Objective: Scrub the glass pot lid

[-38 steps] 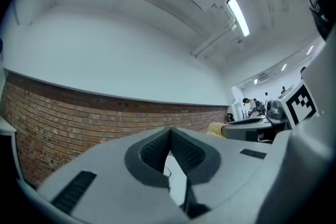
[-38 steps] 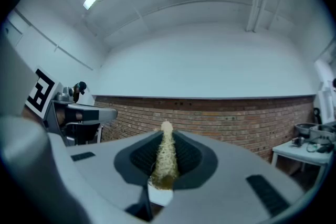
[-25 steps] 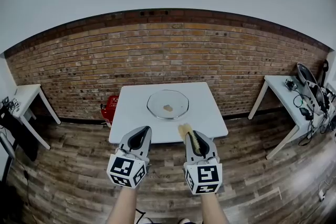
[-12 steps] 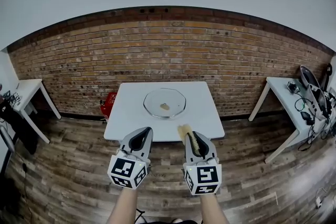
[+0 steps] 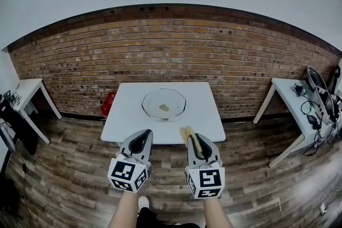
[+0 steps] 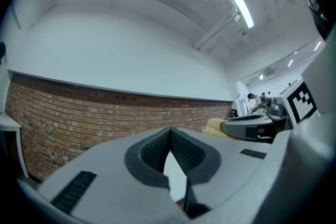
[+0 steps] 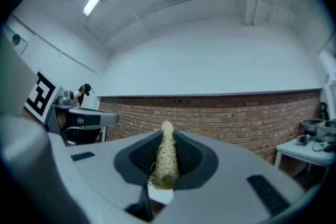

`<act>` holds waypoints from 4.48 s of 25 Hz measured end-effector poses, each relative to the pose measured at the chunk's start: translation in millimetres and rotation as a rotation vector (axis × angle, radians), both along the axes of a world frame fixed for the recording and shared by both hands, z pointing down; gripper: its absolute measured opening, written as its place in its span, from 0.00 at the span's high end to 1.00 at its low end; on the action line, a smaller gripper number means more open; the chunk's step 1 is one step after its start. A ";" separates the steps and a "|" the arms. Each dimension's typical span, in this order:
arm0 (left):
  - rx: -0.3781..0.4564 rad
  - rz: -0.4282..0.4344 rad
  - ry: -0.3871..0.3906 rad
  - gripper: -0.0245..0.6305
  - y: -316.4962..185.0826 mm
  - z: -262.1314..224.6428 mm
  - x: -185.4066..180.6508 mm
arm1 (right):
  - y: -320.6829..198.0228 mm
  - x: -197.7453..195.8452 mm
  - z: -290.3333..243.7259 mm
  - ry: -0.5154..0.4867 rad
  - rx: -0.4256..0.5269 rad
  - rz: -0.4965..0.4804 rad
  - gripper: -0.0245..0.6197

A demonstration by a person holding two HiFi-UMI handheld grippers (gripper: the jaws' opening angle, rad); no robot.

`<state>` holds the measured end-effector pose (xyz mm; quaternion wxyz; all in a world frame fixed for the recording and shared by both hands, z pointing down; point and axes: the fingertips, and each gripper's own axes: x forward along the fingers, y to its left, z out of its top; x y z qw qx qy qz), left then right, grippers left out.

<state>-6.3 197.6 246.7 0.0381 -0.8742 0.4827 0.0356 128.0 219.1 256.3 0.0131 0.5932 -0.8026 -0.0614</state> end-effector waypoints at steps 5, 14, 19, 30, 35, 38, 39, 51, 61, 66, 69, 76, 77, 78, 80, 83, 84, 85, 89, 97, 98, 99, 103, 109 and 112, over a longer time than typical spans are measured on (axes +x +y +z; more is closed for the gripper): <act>0.006 0.012 0.001 0.95 -15.9 3.5 2.3 | -12.1 3.7 3.6 0.022 0.010 0.024 0.87; 0.000 0.024 0.008 0.95 -72.1 7.9 -13.6 | -63.1 -7.1 8.0 -0.016 -0.005 0.047 0.87; -0.024 0.021 0.015 0.95 -111.6 23.6 -24.1 | -102.3 -10.9 23.3 -0.023 -0.033 0.061 0.87; -0.089 0.049 0.034 0.95 -213.0 56.9 -51.5 | -199.8 -38.6 49.0 -0.017 -0.070 0.082 0.87; -0.127 0.086 0.038 0.95 -264.2 67.3 -66.0 | -248.4 -54.1 51.2 -0.023 -0.086 0.116 0.87; -0.126 0.113 0.034 0.95 -295.6 65.7 -77.9 | -278.0 -65.8 49.9 -0.014 -0.089 0.142 0.87; -0.124 0.116 0.036 0.95 -305.9 64.4 -82.3 | -285.9 -69.6 48.9 -0.010 -0.087 0.150 0.87; -0.127 0.152 0.033 0.95 -358.6 57.4 -94.5 | -329.5 -76.5 40.9 -0.014 -0.087 0.204 0.87; -0.143 0.134 0.012 0.95 -375.9 61.9 -75.5 | -349.0 -55.0 38.0 0.016 -0.079 0.168 0.87; -0.143 0.118 -0.003 0.95 -384.2 62.7 -65.1 | -362.3 -45.3 41.8 0.001 -0.089 0.143 0.87; -0.157 0.102 -0.005 0.95 -391.8 68.4 -61.8 | -372.1 -39.6 47.9 -0.008 -0.103 0.129 0.87; -0.237 0.082 -0.016 0.95 -410.1 111.7 -54.5 | -396.7 -32.0 88.1 -0.016 -0.175 0.106 0.87; -0.252 0.080 -0.019 0.95 -410.4 120.1 -53.8 | -397.8 -31.2 95.8 -0.018 -0.190 0.103 0.87; -0.268 0.079 -0.023 0.95 -410.2 128.4 -53.0 | -398.6 -30.3 103.2 -0.020 -0.204 0.101 0.87; -0.300 0.073 -0.027 0.95 -410.3 144.1 -52.6 | -400.1 -29.0 116.5 -0.022 -0.230 0.095 0.87; -0.343 0.060 -0.031 0.95 -413.1 165.7 -55.6 | -405.7 -29.0 135.9 -0.025 -0.267 0.090 0.87; -0.354 0.057 -0.032 0.95 -414.4 172.2 -56.0 | -408.3 -28.6 142.1 -0.027 -0.278 0.088 0.87; -0.365 0.053 -0.034 0.95 -415.7 179.0 -56.2 | -410.9 -27.8 148.4 -0.029 -0.288 0.087 0.87; -0.412 0.037 -0.040 0.95 -418.3 207.3 -55.9 | -418.8 -25.0 172.9 -0.031 -0.323 0.079 0.87; -0.443 0.028 -0.041 0.95 -425.6 228.3 -53.1 | -437.1 -26.7 186.1 -0.033 -0.347 0.060 0.87; -0.447 0.027 -0.042 0.95 -425.5 230.2 -53.7 | -441.1 -31.3 186.5 -0.033 -0.350 0.049 0.87; -0.452 0.024 -0.043 0.95 -425.4 232.3 -54.9 | -445.7 -37.7 186.9 -0.030 -0.353 0.035 0.87; -0.466 -0.004 -0.043 0.95 -427.8 239.6 -68.4 | -467.5 -71.9 186.7 -0.021 -0.354 -0.021 0.87; -0.492 -0.056 -0.037 0.95 -431.0 253.0 -90.7 | -495.1 -113.1 199.9 -0.021 -0.398 -0.093 0.87; -0.510 -0.062 -0.035 0.95 -431.3 260.8 -96.2 | -506.3 -129.8 206.5 -0.003 -0.422 -0.126 0.87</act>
